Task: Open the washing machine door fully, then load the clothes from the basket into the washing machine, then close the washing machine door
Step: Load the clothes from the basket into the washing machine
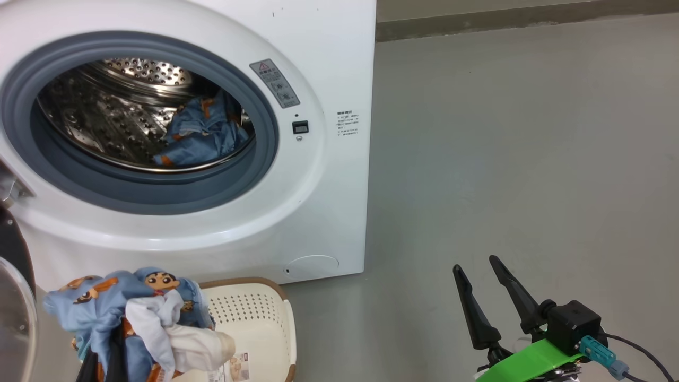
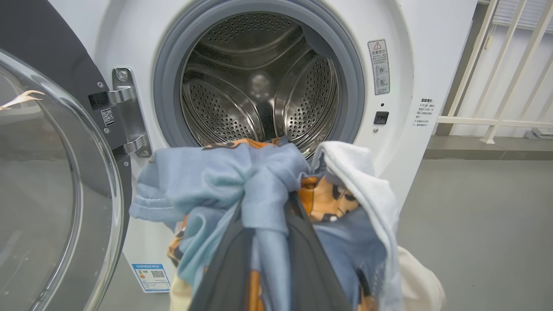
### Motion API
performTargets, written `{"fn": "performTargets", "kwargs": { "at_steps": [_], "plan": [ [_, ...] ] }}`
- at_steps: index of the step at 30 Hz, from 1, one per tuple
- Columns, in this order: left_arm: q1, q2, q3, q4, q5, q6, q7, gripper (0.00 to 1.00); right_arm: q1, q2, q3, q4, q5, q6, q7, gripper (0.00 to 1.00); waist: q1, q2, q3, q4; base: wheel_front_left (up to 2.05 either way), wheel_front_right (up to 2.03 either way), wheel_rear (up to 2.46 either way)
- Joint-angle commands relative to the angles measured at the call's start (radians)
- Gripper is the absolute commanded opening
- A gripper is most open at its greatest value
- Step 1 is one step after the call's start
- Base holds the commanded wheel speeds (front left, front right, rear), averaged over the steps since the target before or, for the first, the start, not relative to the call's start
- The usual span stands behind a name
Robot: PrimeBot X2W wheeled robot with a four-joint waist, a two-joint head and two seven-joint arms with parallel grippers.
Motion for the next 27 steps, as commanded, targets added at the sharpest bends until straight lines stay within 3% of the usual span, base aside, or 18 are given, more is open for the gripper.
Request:
{"fn": "performTargets", "kwargs": {
  "at_steps": [1,14,27],
  "plan": [
    [-0.027,0.005,0.036,-0.03,0.011,-0.004,-0.012,0.0,-0.01,0.002,0.021,-0.031,-0.007,0.009,-0.005,1.0,0.0,0.0,0.004,-0.002,0.0,0.0,0.0],
    [-0.13,0.003,0.028,-0.012,-0.026,-0.011,-0.012,0.0,-0.023,0.002,0.021,-0.039,0.005,0.009,-0.005,1.0,0.0,0.0,0.081,-0.012,0.0,0.0,0.0],
    [-0.482,0.099,0.032,0.068,-0.044,-0.012,-0.012,0.0,-0.085,0.002,0.056,-0.069,0.016,0.009,-0.005,1.0,0.0,0.0,0.29,-0.058,0.0,0.0,0.0]
  ]
}}
